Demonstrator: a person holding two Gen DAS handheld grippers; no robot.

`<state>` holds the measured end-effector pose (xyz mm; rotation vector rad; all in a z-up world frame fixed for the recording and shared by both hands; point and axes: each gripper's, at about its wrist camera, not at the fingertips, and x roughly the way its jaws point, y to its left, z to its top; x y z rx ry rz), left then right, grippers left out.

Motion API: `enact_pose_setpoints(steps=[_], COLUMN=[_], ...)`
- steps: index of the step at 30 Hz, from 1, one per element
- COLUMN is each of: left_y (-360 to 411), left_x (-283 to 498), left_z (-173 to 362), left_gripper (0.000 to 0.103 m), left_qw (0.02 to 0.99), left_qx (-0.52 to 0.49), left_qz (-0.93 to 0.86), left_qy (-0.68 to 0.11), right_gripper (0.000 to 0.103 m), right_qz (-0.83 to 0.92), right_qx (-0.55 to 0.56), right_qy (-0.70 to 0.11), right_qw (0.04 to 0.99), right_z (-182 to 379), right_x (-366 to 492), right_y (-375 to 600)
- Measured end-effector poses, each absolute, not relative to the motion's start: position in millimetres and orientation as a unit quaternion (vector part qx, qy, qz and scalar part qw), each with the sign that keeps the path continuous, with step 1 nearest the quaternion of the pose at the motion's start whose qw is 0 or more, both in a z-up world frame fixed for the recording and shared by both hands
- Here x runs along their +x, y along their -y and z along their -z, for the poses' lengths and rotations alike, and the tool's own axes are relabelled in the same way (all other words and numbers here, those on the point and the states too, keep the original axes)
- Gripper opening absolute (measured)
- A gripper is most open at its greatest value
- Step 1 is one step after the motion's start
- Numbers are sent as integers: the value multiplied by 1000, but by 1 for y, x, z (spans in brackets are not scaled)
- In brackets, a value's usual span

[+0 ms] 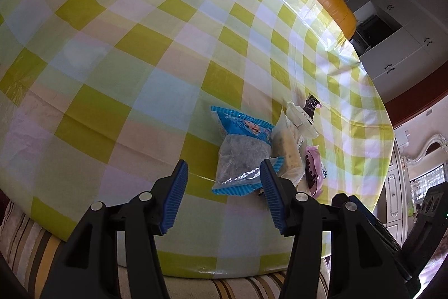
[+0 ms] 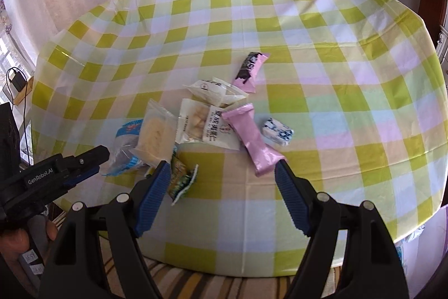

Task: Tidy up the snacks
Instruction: 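Grasp the blue-printed bag with the left tool while the right tool grasps a clear cookie pack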

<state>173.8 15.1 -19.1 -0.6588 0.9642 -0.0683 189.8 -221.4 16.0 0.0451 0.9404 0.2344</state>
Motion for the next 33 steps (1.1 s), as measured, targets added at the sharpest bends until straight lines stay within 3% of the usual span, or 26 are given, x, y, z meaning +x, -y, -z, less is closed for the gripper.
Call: enact_pose_setpoints(steps=[11,16,33], left_y=[-40,-40,-23], left_x=[172,173,186], left_z=[22,22,23], left_gripper=[54,54,54], left_qw=[828,828,830], left_qx=[-349,-354,-338], left_qz=[21,30,69], left_qy=[-437,-435,-438], right_gripper=[75,60,38], right_qz=[-146,-154,-178], right_qx=[17,15,45], right_qy=[-469,-482,-487], right_qw=[871,862,854], right_z=[-2,12,16], right_x=[221,231,236], right_y=[164,152,171])
